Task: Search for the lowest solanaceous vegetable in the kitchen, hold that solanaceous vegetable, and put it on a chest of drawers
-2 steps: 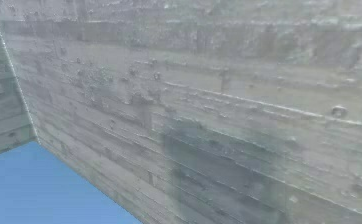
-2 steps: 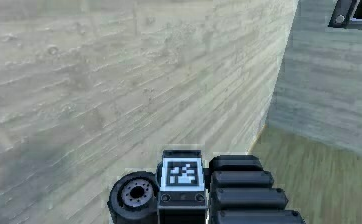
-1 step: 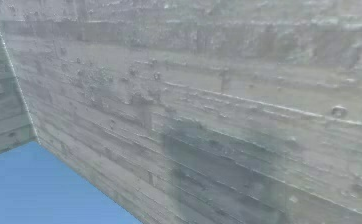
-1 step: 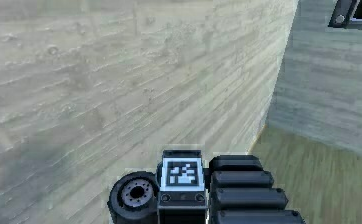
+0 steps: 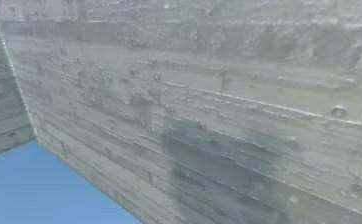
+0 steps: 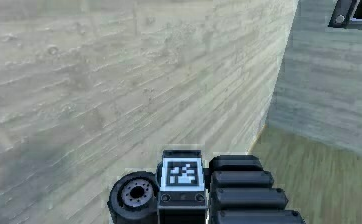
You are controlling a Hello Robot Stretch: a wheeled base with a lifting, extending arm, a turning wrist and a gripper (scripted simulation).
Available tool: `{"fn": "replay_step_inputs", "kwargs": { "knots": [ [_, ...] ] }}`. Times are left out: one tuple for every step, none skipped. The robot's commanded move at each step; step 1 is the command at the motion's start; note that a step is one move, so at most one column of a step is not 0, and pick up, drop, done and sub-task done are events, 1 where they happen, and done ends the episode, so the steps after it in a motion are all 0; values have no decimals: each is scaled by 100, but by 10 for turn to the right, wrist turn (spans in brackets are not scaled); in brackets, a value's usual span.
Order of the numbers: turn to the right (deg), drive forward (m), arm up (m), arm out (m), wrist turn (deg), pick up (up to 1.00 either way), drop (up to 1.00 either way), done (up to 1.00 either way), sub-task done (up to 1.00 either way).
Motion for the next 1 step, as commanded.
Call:
{"fn": "replay_step_inputs", "kwargs": {
  "knots": [
    [-450,0,0,0,0,0,0,0,0]
  ]
}}
